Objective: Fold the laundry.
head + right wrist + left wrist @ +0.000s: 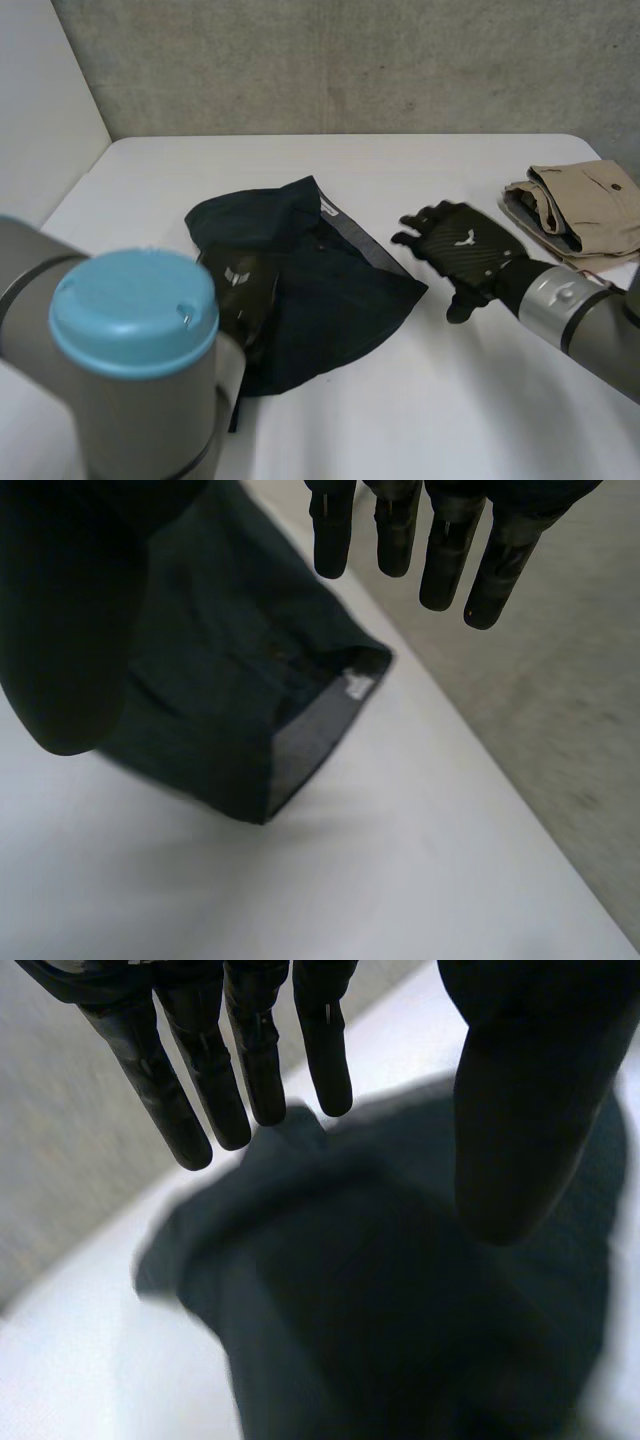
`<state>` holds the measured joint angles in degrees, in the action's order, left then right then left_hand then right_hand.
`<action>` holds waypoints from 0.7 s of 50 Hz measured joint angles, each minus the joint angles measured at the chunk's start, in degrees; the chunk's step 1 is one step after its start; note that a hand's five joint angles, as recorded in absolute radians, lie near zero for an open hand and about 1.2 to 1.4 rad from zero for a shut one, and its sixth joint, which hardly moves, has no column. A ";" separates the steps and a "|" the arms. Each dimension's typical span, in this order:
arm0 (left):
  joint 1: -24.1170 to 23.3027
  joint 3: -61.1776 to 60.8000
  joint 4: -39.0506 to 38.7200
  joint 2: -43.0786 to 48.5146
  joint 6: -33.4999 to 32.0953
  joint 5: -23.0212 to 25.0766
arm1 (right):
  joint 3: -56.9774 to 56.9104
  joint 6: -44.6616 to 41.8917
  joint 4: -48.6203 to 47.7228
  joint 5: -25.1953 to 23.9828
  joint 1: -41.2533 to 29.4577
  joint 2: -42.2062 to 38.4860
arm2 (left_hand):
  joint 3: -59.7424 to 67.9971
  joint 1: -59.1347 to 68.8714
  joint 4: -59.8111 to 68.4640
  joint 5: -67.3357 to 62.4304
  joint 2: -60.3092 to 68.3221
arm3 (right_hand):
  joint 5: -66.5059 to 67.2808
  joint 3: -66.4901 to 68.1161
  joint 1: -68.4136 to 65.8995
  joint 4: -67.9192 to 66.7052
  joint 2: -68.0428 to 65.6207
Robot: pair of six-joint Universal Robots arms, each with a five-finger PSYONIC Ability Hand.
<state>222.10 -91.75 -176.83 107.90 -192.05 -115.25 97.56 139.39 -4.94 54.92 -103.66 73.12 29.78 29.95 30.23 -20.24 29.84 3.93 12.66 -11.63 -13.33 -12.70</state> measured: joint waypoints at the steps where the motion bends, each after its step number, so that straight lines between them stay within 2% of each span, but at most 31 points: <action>1: 0.02 -0.93 0.72 -0.31 0.84 0.17 | -0.37 -0.68 0.24 -0.29 -0.06 -0.57 | 0.00 0.00 0.03 -0.03 0.03 | 0.00 0.00 0.00 0.00 0.00; 6: 0.39 -7.39 5.63 -1.38 7.26 1.92 | -6.50 -8.79 3.52 -2.04 -1.76 -9.22 | 0.01 0.00 0.25 -0.25 0.17 | 2.07 3.31 -1.63 -2.54 -3.28; 8: 0.39 -7.39 5.63 -1.38 7.26 1.92 | -6.50 -8.79 3.52 -2.04 -1.76 -9.22 | 0.01 0.00 0.25 -0.25 0.17 | 2.07 3.31 -1.63 -2.54 -3.28; 9: 1.11 -9.73 6.90 -1.23 9.65 2.57 | -9.82 -11.20 4.93 -1.95 -2.77 -13.25 | 0.01 0.00 0.25 -0.26 0.17 | 2.73 4.27 -2.70 -3.63 -4.15; 15: 4.76 -12.46 7.22 -0.50 11.87 2.89 | -16.62 -12.51 6.65 -1.52 -4.03 -20.29 | 0.01 0.00 0.16 -0.17 0.17 | 6.75 8.82 -6.83 -8.09 -8.28; 26: 10.38 -11.77 1.43 3.00 11.52 2.35 | -22.17 -11.93 6.77 -0.33 -5.84 -25.92 | 0.01 0.01 0.16 -0.16 0.17 | 11.69 13.82 -11.38 -13.23 -13.42; 35: 10.75 -10.31 -1.21 5.40 11.23 2.04 | -24.37 -11.63 6.69 0.49 -7.36 -27.35 | 0.03 0.00 0.24 -0.30 0.17 | 13.95 16.68 -13.56 -16.06 -16.54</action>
<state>232.85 -102.06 -178.04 113.31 -180.82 -113.21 73.19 127.75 1.75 55.41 -111.02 45.78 29.81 29.96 30.47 -20.54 30.01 17.89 29.34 -25.19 -29.39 -29.24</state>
